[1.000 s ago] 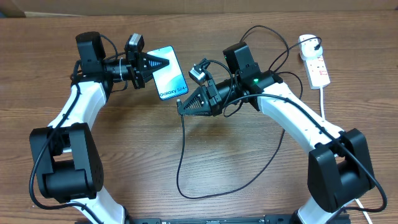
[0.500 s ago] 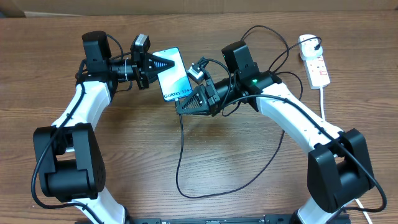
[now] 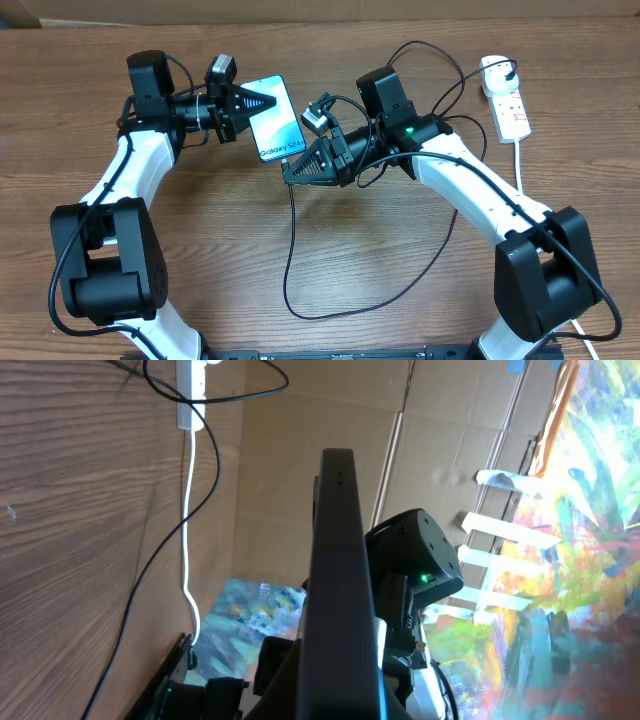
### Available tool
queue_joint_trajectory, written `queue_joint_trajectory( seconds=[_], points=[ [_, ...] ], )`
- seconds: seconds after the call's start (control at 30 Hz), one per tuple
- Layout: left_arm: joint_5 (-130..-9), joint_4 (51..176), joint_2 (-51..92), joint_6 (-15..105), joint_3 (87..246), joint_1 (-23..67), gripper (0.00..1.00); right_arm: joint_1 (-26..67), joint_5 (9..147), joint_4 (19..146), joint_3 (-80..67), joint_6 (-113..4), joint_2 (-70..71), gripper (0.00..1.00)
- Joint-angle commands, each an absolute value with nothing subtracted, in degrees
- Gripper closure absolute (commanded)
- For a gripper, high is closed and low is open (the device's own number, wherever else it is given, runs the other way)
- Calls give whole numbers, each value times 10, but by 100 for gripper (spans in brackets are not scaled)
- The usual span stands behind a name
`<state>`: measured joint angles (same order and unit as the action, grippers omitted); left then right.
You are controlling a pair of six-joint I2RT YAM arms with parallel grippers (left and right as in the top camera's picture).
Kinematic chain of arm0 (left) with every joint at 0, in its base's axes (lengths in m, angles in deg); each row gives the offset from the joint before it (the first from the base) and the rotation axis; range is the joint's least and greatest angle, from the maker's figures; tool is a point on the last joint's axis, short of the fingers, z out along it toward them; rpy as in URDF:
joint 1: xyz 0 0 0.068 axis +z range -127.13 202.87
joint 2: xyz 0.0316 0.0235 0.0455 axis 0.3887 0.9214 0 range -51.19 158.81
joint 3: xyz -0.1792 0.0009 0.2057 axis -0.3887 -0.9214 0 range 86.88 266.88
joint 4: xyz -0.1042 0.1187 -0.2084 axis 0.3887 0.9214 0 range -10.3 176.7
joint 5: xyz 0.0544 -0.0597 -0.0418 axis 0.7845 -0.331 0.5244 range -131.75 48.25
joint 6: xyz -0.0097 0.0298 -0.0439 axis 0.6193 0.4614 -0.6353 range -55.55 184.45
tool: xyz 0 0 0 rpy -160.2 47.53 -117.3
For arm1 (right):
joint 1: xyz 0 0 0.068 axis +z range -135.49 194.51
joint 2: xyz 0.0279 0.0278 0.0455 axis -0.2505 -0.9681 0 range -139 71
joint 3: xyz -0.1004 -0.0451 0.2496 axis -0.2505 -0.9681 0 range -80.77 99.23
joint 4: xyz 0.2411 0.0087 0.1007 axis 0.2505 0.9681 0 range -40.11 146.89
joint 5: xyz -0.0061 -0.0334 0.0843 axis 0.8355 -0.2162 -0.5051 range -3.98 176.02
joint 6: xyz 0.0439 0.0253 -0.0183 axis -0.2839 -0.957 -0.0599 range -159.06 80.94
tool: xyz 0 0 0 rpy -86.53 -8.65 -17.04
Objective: Plug charger to phone and switch on socket
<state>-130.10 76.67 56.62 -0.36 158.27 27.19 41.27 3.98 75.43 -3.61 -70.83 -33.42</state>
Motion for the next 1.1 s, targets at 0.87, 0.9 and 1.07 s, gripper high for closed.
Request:
queue_joint_trajectory(
  seconds=[0.87,0.9,1.07],
  points=[
    [-1323,764,564,-12,1597,273,96,404,46,755,-37,-710,-336,96],
    [-1323,764,564,-12,1597,273,96,404,46,755,-37,-709,-336,96],
    [-1323,764,564,-12,1597,273,96,404,46,755,-37,-710,-336,96]
  ],
)
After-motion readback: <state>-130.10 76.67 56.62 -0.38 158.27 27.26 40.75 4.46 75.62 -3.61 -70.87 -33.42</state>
